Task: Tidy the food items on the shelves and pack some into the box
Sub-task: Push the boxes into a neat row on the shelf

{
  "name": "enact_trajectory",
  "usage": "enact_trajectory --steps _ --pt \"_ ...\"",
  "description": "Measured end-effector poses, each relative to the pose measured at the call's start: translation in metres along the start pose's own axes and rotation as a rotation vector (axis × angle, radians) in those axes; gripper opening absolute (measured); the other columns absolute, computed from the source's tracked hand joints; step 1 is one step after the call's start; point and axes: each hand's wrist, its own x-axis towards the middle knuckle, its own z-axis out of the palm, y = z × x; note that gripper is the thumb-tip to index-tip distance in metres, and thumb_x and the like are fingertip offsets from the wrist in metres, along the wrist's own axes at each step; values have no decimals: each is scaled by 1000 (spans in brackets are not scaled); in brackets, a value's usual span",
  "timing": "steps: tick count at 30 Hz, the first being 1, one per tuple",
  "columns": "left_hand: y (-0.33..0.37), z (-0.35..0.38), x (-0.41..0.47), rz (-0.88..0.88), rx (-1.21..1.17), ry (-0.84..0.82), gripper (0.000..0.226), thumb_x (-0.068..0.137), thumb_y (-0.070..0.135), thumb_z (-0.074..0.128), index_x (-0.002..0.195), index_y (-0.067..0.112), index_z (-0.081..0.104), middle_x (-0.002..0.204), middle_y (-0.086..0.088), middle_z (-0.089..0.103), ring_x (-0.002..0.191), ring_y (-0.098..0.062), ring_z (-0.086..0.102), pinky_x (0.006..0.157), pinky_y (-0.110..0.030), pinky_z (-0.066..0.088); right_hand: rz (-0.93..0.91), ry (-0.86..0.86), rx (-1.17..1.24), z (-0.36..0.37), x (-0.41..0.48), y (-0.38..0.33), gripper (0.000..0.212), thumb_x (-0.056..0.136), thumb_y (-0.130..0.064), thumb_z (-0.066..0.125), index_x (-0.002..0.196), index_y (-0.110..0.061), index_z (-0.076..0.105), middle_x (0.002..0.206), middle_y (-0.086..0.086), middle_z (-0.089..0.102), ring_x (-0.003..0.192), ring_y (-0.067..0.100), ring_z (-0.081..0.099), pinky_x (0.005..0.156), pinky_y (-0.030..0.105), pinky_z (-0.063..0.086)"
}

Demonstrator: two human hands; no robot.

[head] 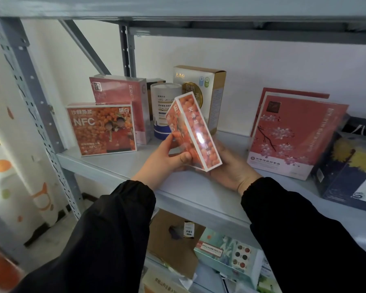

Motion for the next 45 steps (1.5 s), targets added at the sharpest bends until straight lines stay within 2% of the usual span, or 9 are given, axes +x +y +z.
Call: enact_trajectory --steps 7,14,19,27,32,34,37,40,45 --pt "1 0 1 -16 -19 -15 72 86 31 79 150 31 45 146 2 59 120 -23 70 99 -55 57 5 10 -34 6 -6 -2 73 74 -63 81 139 -35 63 142 4 65 129 24 63 97 41 57" --pt "1 1 1 -22 0 -23 77 93 26 76 159 30 37 149 7 57 121 -21 69 103 -55 55 -31 13 -72 6 -5 -4 47 89 -43 53 134 -43 67 142 2 65 132 22 62 99 39 56" --pt "5 2 -2 -35 31 -35 99 81 52 84 161 40 28 154 9 52 127 -21 65 104 -57 54 -16 78 -144 0 -5 0 102 70 -65 83 157 -30 42 154 11 52 141 32 53 110 50 49" --pt "11 3 -6 -47 10 -61 93 79 54 85 157 47 35 154 8 53 128 -24 64 106 -62 50 -31 53 -109 -1 -4 1 105 62 -65 88 154 -39 44 150 4 57 135 27 59 98 40 57" --pt "7 5 -5 -54 24 -43 42 98 17 69 135 33 59 117 15 76 108 -8 73 89 -29 60 -87 185 -229 -6 0 5 107 56 -59 93 147 -55 37 140 -6 62 125 18 66 99 42 58" --pt "5 4 -5 -41 85 -28 35 100 7 66 124 32 65 105 19 78 98 -3 74 79 -24 61 -88 299 -223 -11 3 6 111 59 -42 94 150 -48 30 129 -2 69 112 16 73 93 39 60" --pt "9 1 -9 -126 52 26 41 96 -1 68 111 36 68 104 16 78 102 -10 73 83 -28 63 -90 338 -192 -16 3 5 80 68 -23 85 137 -27 45 108 -2 79 104 19 76 84 33 61" --pt "12 0 -9 -175 5 131 40 92 17 78 129 26 64 129 0 70 120 -25 66 94 -30 58 -58 329 -265 -17 4 7 60 70 -25 86 125 -13 64 115 3 79 111 25 74 98 43 59" --pt "15 2 -3 -198 -277 159 75 101 69 13 137 24 61 119 -8 77 97 -29 77 61 -39 62 -65 399 -325 -19 9 10 71 75 -42 90 135 -14 62 127 2 74 119 22 71 108 49 52"
